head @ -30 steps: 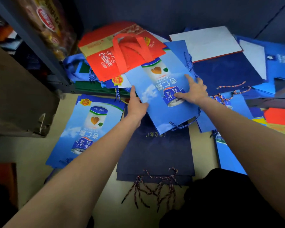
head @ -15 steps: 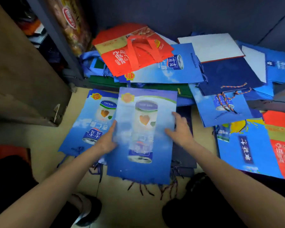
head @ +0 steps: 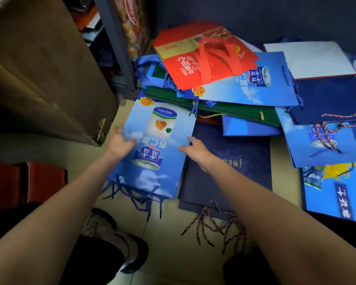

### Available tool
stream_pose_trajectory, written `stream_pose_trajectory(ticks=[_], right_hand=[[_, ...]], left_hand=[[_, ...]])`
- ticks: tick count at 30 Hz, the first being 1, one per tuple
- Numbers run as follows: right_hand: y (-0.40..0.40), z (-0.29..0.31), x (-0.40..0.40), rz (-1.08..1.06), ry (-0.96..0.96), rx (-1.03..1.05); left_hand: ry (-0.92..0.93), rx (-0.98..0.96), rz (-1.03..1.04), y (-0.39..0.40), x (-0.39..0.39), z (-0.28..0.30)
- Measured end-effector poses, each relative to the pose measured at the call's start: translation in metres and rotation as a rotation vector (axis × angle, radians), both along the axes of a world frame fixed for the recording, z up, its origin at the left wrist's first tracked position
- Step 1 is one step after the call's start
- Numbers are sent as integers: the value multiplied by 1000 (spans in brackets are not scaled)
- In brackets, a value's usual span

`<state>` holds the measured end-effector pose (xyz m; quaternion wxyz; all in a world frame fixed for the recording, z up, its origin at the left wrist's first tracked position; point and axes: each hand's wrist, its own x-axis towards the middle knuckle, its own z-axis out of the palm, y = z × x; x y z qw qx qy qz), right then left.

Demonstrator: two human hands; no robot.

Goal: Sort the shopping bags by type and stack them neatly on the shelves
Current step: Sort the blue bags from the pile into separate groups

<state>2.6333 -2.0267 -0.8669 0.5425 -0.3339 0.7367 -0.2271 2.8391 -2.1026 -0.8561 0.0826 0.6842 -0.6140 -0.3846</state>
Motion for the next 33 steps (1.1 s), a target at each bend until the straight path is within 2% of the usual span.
stream_pose_trajectory(ticks=[3,6,11,14,16,18,20,23,25,29,33], right_hand=[[-5,0,-13,-59,103,-27],[-8,14,-47,-264,101,-166],[-18,39,-112,-496,123,-317],[-25,44,-137,-801,-141,-335],[-28,46,-143,-911,-322,-345],[-35,48,-142,-1000,-453,-390],[-46,52,-140,-1143,-483,-431],[-58,63,-145,-1252,-298,-451],[-58,68,-154,-1189,-106,-452],[-30,91,-188,-1202,273,-441],[19,124,-238,-1065,450,-442]], left_hand=[[-78,-86,-174,-9,-16,2],[-40,-170,-246,-11,-45,3],[159,-211,-161,-18,-100,16],[409,-118,-42,-25,-132,25],[550,-70,14,-29,-153,30],[589,-31,30,-29,-169,33],[540,-30,-4,-27,-176,31],[460,-56,-114,-22,-171,30],[441,-63,-155,-21,-166,30],[432,21,-121,-20,-162,38],[460,-3,-115,-1,-173,47]])
